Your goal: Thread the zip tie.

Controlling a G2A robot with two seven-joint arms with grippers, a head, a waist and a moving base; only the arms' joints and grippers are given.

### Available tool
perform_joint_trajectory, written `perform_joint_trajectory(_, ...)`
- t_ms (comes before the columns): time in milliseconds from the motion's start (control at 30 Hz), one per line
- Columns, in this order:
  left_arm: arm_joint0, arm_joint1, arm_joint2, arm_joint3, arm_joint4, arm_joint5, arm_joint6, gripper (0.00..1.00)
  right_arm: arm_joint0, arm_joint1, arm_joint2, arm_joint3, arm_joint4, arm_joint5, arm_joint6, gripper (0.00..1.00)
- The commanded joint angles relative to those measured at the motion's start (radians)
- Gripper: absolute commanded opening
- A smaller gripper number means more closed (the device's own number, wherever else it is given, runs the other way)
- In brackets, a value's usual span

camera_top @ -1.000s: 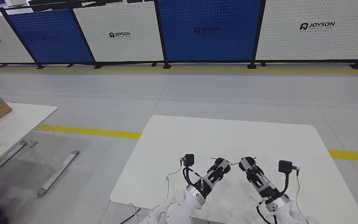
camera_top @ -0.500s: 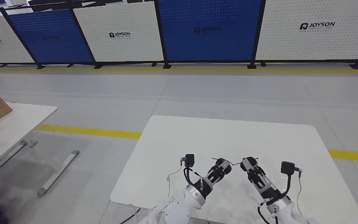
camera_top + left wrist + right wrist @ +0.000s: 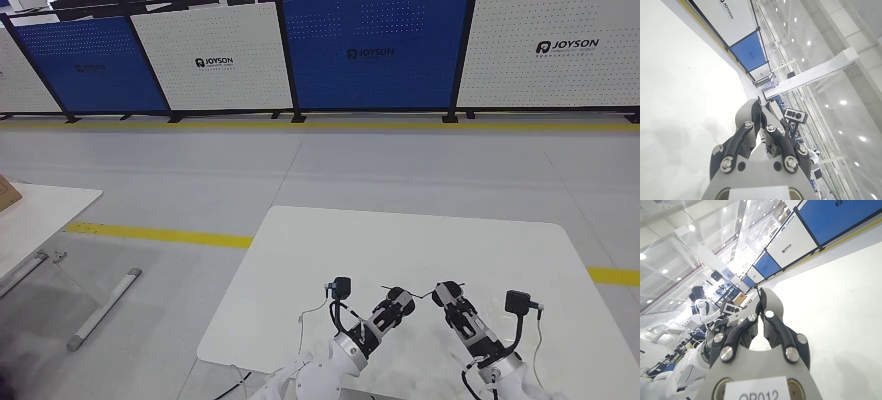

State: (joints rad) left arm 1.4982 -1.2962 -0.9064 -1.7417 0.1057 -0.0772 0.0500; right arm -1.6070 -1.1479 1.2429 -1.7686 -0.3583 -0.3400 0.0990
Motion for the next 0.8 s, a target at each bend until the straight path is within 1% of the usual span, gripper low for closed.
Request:
perform_joint_trajectory(0, -0.001, 0.000, 0.000, 0.001, 0.013, 0.000, 0.007, 0.00, -0.002, 0.000, 0.001, -0.001, -0.001, 0.000, -0.002, 0.00)
perform_joint_trajectory(100, -0.001, -0.001, 0.001, 0.002, 0.019, 0.002, 0.011, 0.00, -0.003, 0.000, 0.001, -0.002, 0.000, 0.000, -0.004, 0.00)
perform_joint_trajectory(133, -0.002, -0.001, 0.001, 0.003, 0.023, 0.002, 0.014, 0.02, -0.003, 0.000, 0.002, -0.002, -0.001, 0.000, -0.005, 0.00)
perform_joint_trajectory(233, -0.002, -0.002, 0.003, 0.005, 0.031, 0.003, 0.018, 0.10, -0.004, 0.000, 0.003, 0.000, -0.009, 0.000, -0.009, 0.00)
perform_joint_trajectory(267, -0.002, -0.002, 0.003, 0.006, 0.036, 0.004, 0.020, 0.16, -0.004, -0.001, 0.002, 0.000, -0.010, 0.000, -0.009, 0.00)
perform_joint_trajectory(333, -0.002, -0.002, 0.005, 0.008, 0.041, 0.006, 0.019, 0.22, -0.004, -0.001, 0.002, 0.001, -0.010, 0.000, -0.008, 0.00)
perform_joint_trajectory(433, -0.003, -0.003, 0.005, 0.009, 0.044, 0.008, 0.016, 0.22, -0.003, -0.002, 0.002, 0.002, -0.011, 0.000, -0.005, 0.00)
perform_joint_trajectory(600, -0.005, -0.003, 0.006, 0.010, 0.054, 0.012, 0.013, 0.16, -0.002, -0.005, -0.002, 0.001, -0.014, 0.000, -0.002, 0.00)
perform_joint_trajectory(767, -0.008, -0.005, 0.013, 0.011, 0.065, 0.017, 0.013, 0.15, -0.002, -0.007, -0.004, -0.002, -0.021, 0.000, 0.001, 0.00)
